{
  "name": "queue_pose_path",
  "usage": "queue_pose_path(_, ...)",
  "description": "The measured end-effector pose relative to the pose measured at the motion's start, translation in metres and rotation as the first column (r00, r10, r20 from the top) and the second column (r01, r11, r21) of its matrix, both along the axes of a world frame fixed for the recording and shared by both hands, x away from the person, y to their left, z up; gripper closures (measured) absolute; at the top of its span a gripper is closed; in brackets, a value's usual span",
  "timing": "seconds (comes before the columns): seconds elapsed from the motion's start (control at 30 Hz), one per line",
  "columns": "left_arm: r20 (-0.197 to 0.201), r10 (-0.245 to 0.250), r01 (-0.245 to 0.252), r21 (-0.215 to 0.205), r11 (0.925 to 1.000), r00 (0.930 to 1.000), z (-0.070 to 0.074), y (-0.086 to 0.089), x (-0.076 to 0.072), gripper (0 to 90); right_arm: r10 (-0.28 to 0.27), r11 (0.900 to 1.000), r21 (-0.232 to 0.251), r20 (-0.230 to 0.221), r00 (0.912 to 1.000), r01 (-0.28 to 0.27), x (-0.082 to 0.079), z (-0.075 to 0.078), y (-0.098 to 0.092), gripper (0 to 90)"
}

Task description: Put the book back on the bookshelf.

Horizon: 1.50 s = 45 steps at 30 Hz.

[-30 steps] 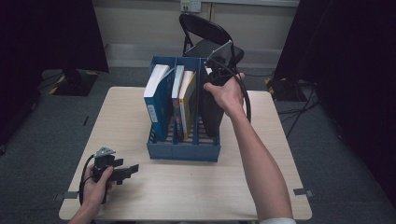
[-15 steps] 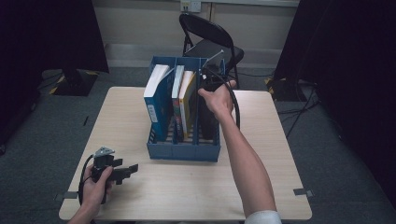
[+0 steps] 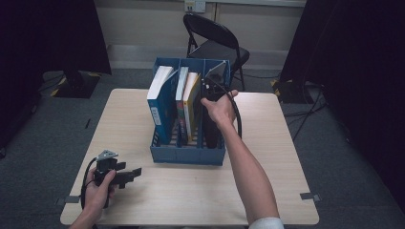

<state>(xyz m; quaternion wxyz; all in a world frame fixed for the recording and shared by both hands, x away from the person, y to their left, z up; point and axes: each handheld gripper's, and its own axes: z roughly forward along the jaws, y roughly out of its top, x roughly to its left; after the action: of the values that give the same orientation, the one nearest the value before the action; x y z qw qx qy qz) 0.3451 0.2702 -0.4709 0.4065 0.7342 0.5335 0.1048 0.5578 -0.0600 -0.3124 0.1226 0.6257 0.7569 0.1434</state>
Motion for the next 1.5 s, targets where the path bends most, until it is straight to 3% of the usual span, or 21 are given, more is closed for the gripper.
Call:
queue_pose_path(0.43,0.008,-0.008,0.008,-0.004,1.0000,0.9999,0.003,-0.001,-0.003,21.0,0.047,0.999,0.000,0.028,0.9985,-0.047,-0.009,-0.002,-0.002,48.0)
queue_pose_path(0.77,0.008,0.002,-0.002,0.000,1.0000,1.0000,0.002,-0.001,-0.002,21.0,0.134,0.988,0.067,0.080,0.9877,-0.140,-0.031,-0.002,-0.016,40.1)
queue_pose_path(0.9,0.009,0.001,-0.001,0.001,1.0000,1.0000,0.002,-0.001,-0.003,21.0,0.159,0.977,0.122,0.119,0.9801,-0.173,-0.044,-0.004,-0.026,39.1)
queue_pose_path(1.2,0.008,0.003,-0.003,0.001,1.0000,1.0000,0.002,-0.002,-0.003,21.0,0.219,0.939,0.225,0.195,0.9561,-0.261,-0.066,-0.022,-0.046,32.1)
queue_pose_path(1.27,0.008,0.004,-0.004,0.003,1.0000,1.0000,0.002,-0.002,-0.003,21.0,0.215,0.932,0.247,0.212,0.9533,-0.265,-0.071,-0.026,-0.050,32.0)
queue_pose_path(1.33,0.009,0.005,-0.005,0.002,1.0000,0.9999,0.002,-0.001,-0.002,21.0,0.189,0.920,0.298,0.229,0.9549,-0.254,-0.076,-0.030,-0.055,32.3)
queue_pose_path(1.4,0.008,0.005,-0.005,0.001,1.0000,0.9999,0.002,-0.001,-0.003,21.1,0.196,0.916,0.296,0.260,0.9456,-0.271,-0.081,-0.036,-0.058,32.4)
queue_pose_path(1.5,0.008,0.007,-0.007,-0.002,1.0000,0.9999,0.002,0.000,-0.003,21.1,0.204,0.919,0.273,0.293,0.9341,-0.286,-0.087,-0.044,-0.057,33.3)
